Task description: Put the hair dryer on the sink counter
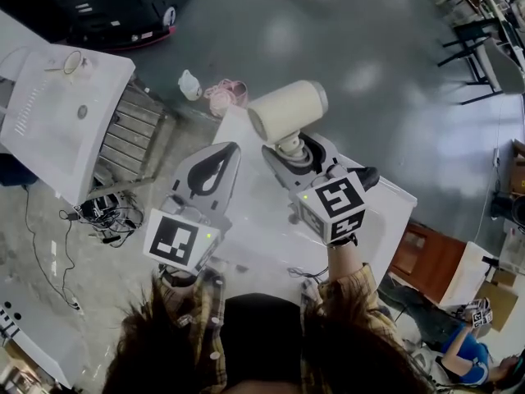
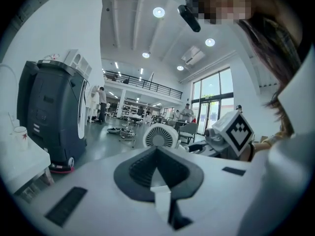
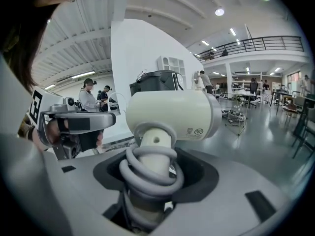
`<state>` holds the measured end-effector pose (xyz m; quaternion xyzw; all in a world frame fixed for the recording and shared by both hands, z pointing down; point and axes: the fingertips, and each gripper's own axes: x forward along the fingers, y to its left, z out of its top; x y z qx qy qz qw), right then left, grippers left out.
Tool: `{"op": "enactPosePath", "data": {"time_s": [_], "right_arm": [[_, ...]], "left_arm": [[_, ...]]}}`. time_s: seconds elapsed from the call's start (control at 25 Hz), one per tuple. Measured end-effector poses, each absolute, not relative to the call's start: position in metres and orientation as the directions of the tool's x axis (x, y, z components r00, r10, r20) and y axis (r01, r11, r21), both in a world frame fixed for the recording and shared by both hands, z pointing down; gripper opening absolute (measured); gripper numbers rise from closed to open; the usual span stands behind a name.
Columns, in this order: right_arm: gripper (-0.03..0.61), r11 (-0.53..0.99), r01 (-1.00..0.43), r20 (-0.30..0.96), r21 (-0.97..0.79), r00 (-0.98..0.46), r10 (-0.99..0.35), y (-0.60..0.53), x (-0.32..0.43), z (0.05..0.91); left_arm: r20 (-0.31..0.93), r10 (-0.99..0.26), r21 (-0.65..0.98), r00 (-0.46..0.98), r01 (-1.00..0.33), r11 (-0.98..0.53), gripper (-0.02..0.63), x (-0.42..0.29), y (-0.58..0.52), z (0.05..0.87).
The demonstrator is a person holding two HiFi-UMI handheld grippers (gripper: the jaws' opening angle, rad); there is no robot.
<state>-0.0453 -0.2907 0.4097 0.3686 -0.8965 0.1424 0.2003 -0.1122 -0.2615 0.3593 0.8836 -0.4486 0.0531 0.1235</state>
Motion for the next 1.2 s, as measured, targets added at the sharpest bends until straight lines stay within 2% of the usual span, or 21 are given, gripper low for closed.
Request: {"op": "enactPosePath", "data": {"time_s": [0.6, 0.92, 1.2], "right_arm": [[0.255, 0.743, -0.667, 0.622, -0.05, -0.603, -0.499, -0.298, -0.059, 0.488], [0.255, 0.83, -0.554, 0.732, 0.062, -0.541, -0.415, -0.294, -0.061, 0.529], [0.255, 0.877, -0.473, 0.772, 0.085, -0.525, -0.358, -0.291, -0.06, 0.554]], "left_arm": [[0.245, -0.778, 0.158, 0.579, -0.815, -0.557, 0.017, -0.127, -0.275, 0.392], [0.261, -0.77, 0.169, 0.583, -0.813, -0.558, 0.017, -0.129, -0.278, 0.399], [0.269, -0.764, 0.171, 0.586, -0.81, -0.561, 0.017, -0.129, -0.279, 0.404]]}}
